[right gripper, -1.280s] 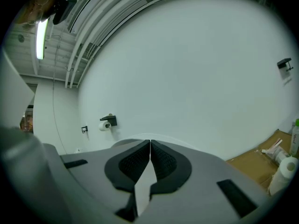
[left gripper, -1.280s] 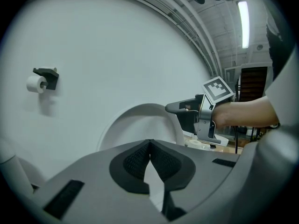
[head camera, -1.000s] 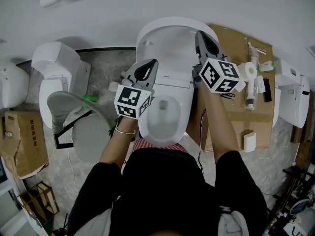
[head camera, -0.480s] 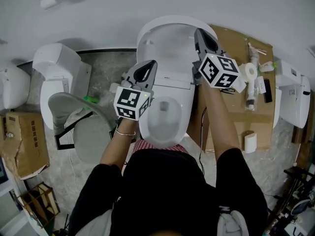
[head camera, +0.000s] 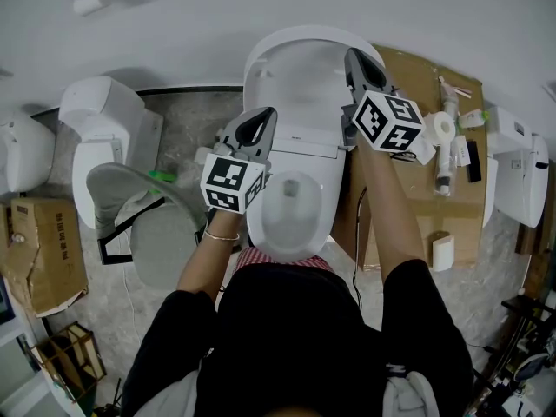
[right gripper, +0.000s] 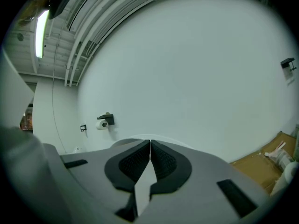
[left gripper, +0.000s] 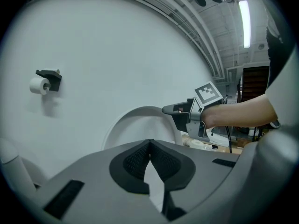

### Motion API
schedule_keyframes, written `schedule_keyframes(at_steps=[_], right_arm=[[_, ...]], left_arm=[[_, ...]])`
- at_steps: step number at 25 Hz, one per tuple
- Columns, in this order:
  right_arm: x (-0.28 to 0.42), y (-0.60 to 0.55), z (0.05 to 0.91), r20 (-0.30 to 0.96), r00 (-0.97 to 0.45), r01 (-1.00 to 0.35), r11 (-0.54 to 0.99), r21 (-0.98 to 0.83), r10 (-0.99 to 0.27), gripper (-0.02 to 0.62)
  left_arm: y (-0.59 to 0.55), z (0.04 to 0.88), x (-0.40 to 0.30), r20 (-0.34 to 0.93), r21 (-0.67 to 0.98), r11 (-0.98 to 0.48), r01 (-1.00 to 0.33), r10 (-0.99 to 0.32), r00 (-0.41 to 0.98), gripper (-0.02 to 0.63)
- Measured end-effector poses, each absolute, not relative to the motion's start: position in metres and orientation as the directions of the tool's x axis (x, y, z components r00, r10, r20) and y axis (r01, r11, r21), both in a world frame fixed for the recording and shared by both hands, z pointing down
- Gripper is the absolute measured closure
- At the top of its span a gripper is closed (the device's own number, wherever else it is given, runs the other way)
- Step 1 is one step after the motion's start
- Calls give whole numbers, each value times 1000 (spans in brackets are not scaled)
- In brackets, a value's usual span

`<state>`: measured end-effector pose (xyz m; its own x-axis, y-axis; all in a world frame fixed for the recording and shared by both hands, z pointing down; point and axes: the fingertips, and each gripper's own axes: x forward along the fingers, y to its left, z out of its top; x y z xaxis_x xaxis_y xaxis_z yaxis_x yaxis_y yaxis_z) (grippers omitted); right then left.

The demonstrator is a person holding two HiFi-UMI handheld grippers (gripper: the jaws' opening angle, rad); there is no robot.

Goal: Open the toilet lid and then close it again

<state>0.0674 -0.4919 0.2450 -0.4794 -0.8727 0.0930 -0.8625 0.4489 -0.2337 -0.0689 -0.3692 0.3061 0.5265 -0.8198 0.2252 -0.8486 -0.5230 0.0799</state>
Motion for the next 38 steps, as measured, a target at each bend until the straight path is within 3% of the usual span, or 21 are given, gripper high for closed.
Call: schedule_keyframes(at_steps=[38], right_arm=[[105,-387,222,55,-410,-891,387,-235,-910,574]], left_arm=[[-339,265,-32,156,39,-645,-763,-750,643,603]])
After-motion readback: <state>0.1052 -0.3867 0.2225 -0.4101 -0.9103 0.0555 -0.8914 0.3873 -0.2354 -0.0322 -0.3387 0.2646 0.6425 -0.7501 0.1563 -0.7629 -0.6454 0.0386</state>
